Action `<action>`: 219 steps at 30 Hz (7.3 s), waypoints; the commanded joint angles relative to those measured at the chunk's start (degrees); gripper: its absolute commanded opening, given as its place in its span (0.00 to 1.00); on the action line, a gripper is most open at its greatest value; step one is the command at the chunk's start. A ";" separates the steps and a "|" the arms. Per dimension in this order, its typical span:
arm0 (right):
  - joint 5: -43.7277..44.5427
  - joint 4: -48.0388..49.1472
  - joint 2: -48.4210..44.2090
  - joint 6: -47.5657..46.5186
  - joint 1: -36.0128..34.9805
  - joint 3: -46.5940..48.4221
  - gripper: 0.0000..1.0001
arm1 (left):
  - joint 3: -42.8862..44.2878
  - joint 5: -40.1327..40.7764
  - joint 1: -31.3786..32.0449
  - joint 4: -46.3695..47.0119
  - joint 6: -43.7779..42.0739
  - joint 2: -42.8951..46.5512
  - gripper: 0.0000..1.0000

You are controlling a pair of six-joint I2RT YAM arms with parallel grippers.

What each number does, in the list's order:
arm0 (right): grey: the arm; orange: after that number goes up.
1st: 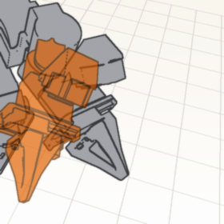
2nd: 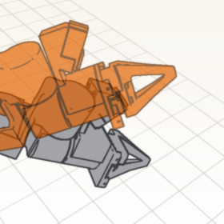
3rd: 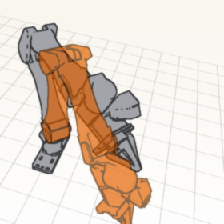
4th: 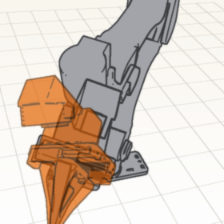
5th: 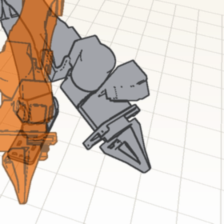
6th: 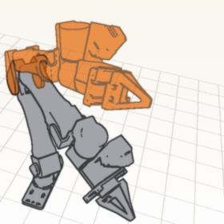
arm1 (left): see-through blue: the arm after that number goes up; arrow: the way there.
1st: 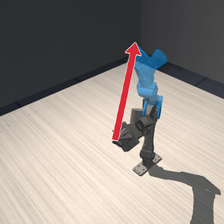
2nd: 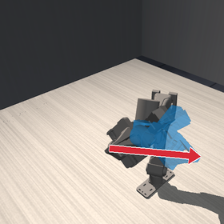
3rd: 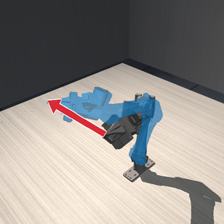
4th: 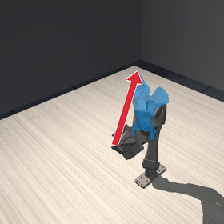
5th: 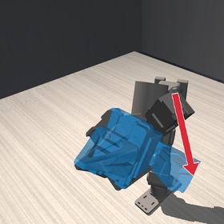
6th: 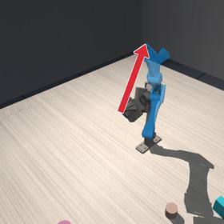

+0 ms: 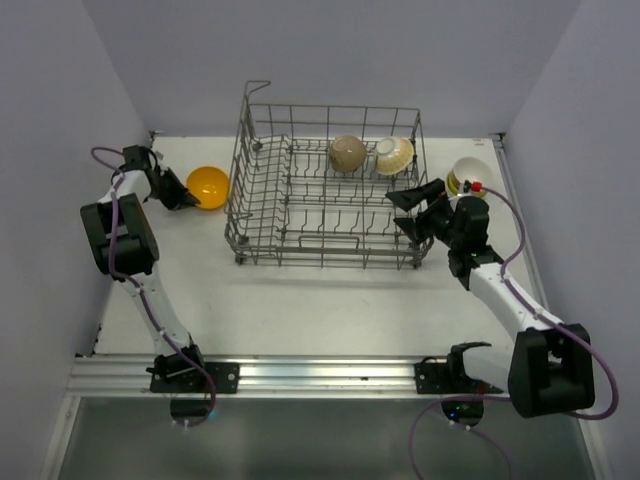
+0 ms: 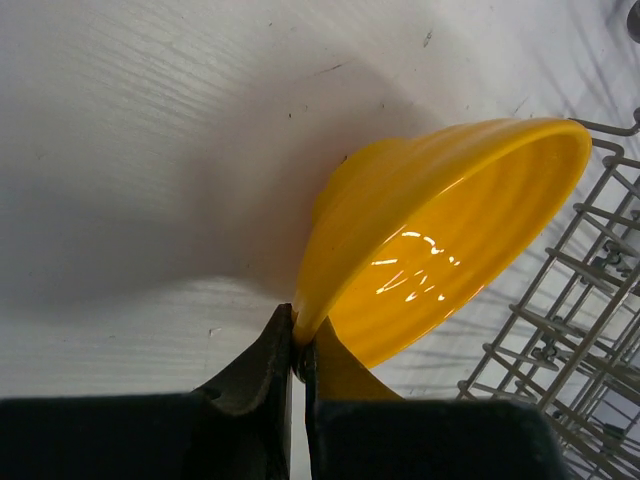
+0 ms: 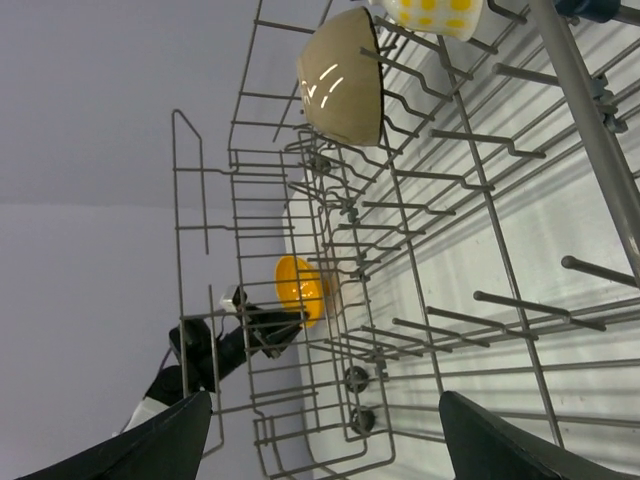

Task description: Unload the bowls from the dish rack

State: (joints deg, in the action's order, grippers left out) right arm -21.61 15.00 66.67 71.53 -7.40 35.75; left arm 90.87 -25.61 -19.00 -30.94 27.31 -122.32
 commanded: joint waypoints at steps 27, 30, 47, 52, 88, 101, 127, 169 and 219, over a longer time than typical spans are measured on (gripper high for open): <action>-3.53 1.79 -0.49 0.11 1.16 0.37 0.98 | 3.70 4.33 0.02 1.23 -0.59 12.71 0.95; -3.62 -0.06 -1.45 -0.68 1.16 1.43 0.98 | 2.57 3.72 -0.07 3.07 -0.24 18.16 0.98; 3.94 -16.76 -2.00 -13.25 1.07 19.26 0.99 | -24.51 16.02 20.83 21.18 -9.28 45.15 1.00; 2.89 -16.06 9.07 -16.85 1.16 30.68 0.99 | -23.02 21.12 24.97 17.32 -11.84 43.49 1.00; 25.38 -16.42 56.28 -15.46 -13.87 59.53 0.99 | -24.86 26.49 34.56 16.44 -17.29 41.11 0.00; 29.16 17.23 55.23 -11.85 -14.57 45.13 0.99 | -24.95 25.87 35.09 16.70 -17.99 40.06 0.00; 20.48 54.33 65.25 -2.89 -12.64 43.35 0.74 | -24.78 25.87 36.23 16.52 -18.96 39.00 0.00; 9.22 53.56 59.72 1.34 -10.62 52.41 0.00 | -24.69 24.37 36.23 16.17 -19.40 38.12 0.00; 0.25 41.51 34.75 8.10 -12.90 34.12 0.00 | -15.10 28.33 47.98 19.05 -35.47 49.99 1.00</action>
State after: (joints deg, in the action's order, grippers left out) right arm -20.73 52.80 107.04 77.08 -20.23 66.17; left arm 73.41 3.49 23.73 -14.63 -1.58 -72.42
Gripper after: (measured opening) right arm 0.033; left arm 0.997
